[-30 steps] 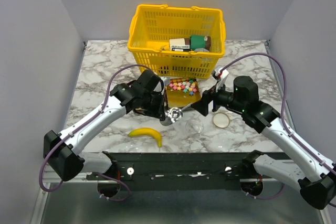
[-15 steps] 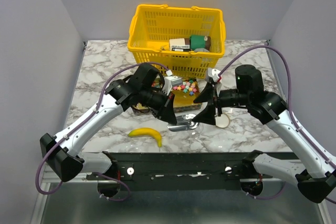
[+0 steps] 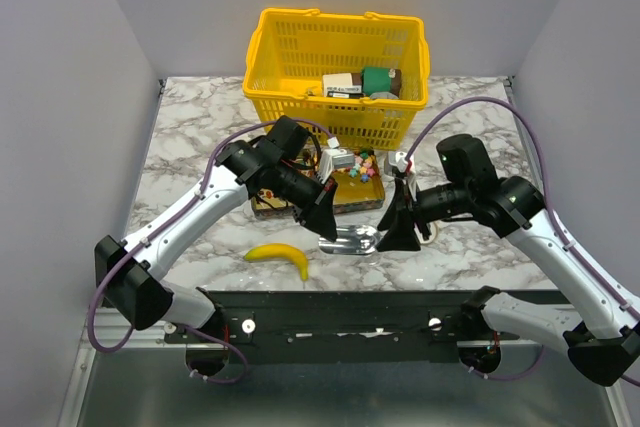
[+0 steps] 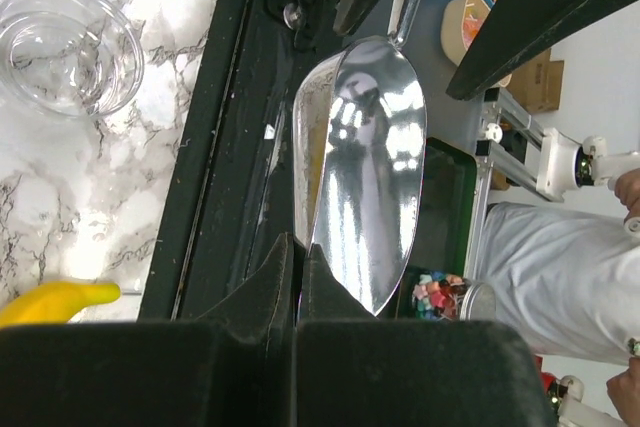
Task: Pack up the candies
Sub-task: Adjust the spatula.
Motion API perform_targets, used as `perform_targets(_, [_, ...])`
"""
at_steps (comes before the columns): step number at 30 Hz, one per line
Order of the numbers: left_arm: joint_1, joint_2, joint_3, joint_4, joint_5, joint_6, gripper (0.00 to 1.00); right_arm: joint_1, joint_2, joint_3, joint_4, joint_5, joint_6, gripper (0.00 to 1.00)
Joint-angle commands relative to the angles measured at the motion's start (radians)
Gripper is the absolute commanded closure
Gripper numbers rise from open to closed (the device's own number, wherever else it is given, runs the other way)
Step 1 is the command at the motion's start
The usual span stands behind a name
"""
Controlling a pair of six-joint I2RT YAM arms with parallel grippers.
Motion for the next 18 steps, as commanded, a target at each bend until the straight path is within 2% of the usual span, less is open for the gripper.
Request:
perform_targets(1, [0.017, 0.001, 0.035, -0.050, 0.088, 0.083, 1.00, 0.007, 0.001, 0.006, -0.093, 0.026, -0.027, 0.40])
perform_targets(7, [0.017, 0.007, 0.037, -0.058, 0.108, 0.080, 1.00, 0.018, 0.014, -0.009, -0.090, 0.072, -0.027, 0.42])
perform_targets(11, [0.015, 0.002, 0.032, -0.056, 0.115, 0.077, 1.00, 0.025, 0.018, -0.015, -0.070, 0.096, -0.021, 0.60])
perform_targets(18, [0.015, 0.010, 0.040, -0.038, 0.113, 0.066, 1.00, 0.038, 0.043, -0.026, -0.042, 0.076, 0.016, 0.75])
